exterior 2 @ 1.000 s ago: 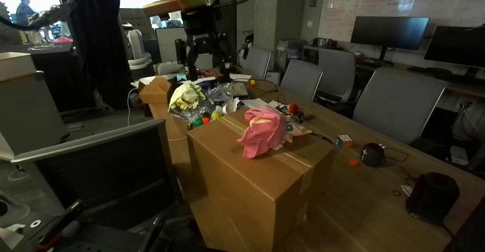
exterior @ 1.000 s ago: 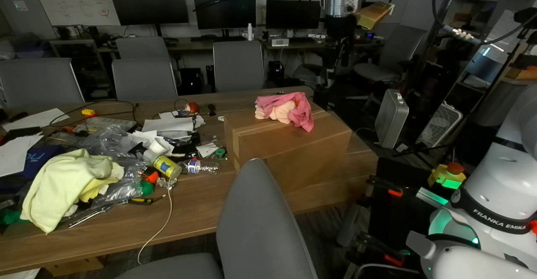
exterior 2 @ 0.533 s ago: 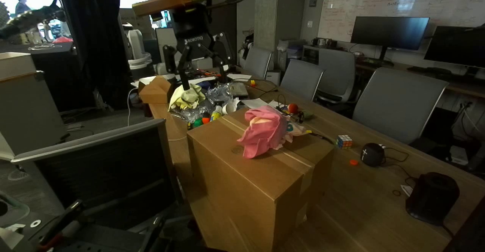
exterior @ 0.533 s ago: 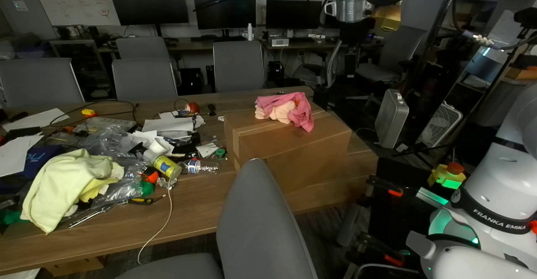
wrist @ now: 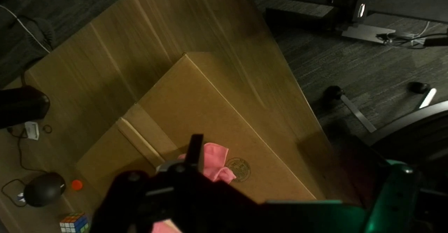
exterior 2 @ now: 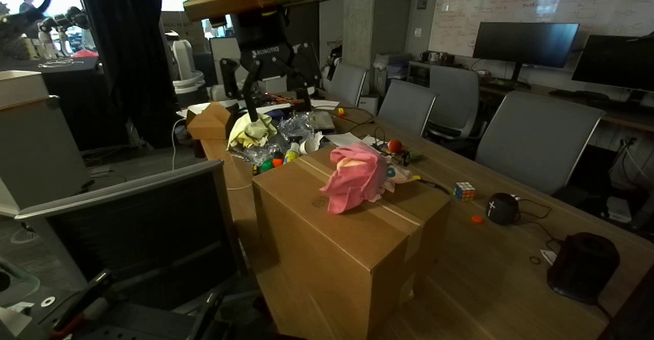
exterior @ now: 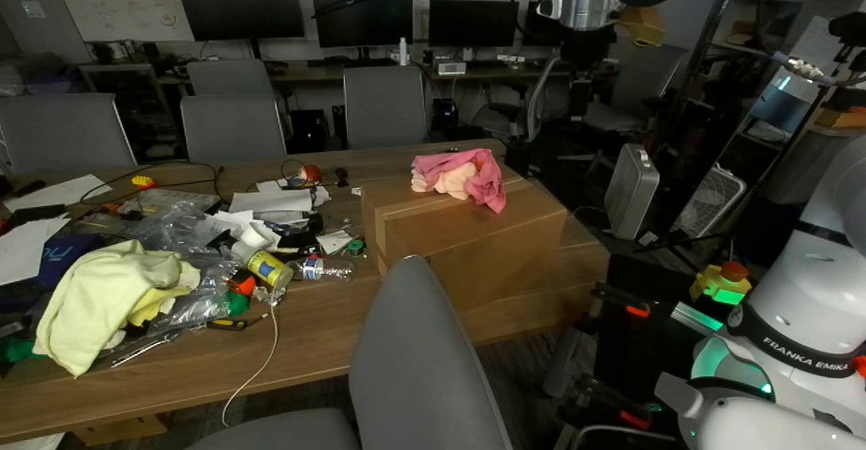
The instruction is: Pick up the clothes from the headrest of the chair and put them on the box
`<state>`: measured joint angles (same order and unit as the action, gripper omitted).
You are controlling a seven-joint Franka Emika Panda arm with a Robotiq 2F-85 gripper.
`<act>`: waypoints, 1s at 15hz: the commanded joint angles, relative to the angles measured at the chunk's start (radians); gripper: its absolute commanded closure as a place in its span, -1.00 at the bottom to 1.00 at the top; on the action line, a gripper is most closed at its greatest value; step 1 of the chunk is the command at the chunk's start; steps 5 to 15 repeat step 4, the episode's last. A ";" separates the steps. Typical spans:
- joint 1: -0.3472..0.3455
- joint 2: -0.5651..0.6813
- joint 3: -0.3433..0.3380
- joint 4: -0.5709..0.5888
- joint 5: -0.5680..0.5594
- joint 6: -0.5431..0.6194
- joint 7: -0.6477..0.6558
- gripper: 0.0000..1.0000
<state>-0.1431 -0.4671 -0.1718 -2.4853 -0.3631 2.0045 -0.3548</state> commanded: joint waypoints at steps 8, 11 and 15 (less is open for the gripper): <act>0.003 -0.006 -0.021 -0.004 -0.001 -0.010 -0.032 -1.00; 0.003 -0.006 -0.021 -0.004 -0.001 -0.010 -0.032 -1.00; 0.003 -0.006 -0.021 -0.004 -0.001 -0.010 -0.032 -1.00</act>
